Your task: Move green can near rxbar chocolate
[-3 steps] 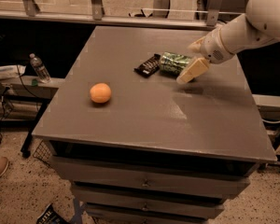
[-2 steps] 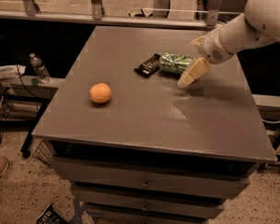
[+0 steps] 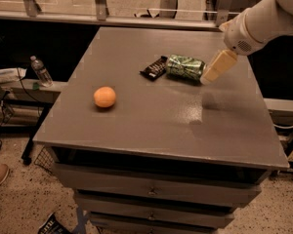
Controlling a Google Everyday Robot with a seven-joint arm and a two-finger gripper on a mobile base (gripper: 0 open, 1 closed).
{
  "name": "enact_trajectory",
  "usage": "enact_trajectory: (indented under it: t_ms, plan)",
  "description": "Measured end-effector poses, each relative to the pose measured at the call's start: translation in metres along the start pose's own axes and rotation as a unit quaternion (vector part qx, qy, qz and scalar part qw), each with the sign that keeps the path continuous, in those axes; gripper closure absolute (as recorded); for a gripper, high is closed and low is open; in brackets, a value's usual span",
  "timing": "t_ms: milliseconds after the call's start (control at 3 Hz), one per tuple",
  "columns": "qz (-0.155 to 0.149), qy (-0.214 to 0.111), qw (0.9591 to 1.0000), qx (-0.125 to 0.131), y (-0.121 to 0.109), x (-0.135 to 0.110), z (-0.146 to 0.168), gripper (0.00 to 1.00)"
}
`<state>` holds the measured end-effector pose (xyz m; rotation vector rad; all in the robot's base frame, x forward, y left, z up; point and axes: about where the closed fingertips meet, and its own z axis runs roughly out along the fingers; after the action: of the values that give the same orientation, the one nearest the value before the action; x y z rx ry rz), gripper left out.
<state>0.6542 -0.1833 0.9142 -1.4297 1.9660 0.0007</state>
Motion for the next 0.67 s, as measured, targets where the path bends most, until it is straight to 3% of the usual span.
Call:
enact_trajectory:
  t_ms: [333, 667]
  plan:
    - [0.001, 0.016, 0.9980, 0.061, -0.008, 0.007, -0.057, 0.00]
    - [0.032, 0.016, 0.9915, 0.125, -0.026, 0.030, -0.119, 0.00]
